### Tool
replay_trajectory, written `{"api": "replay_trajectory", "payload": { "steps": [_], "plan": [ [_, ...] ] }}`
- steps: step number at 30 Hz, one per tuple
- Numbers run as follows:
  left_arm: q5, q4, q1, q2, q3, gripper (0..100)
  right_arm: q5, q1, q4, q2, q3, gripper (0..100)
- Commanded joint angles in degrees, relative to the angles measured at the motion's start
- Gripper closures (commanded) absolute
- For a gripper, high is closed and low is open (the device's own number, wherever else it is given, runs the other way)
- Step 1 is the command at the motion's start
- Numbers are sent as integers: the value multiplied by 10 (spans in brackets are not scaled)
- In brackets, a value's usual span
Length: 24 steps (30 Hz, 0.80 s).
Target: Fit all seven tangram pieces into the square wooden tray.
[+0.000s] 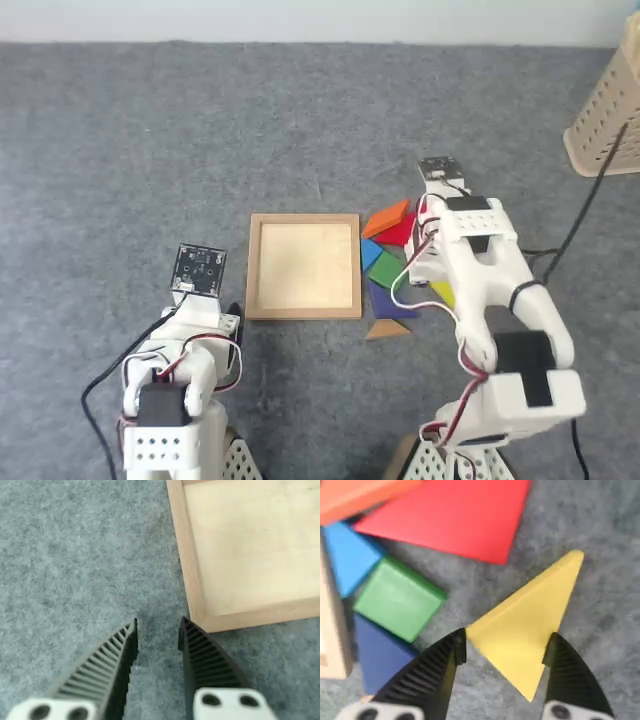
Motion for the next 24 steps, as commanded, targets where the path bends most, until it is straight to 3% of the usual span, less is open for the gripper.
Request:
{"api": "replay_trajectory", "payload": {
  "steps": [1, 11, 16, 24],
  "plan": [
    [4, 3, 0, -9, -2, 867, 11, -15, -2, -58, -3, 775],
    [4, 3, 0, -9, -2, 867, -20, -36, -3, -62, -4, 763],
    [4, 3, 0, -9, -2, 867, -45, -30, 0, -61, -4, 658],
    [4, 3, 0, -9, -2, 867, -79, -25, -22, 0, -39, 670]
  ]
}}
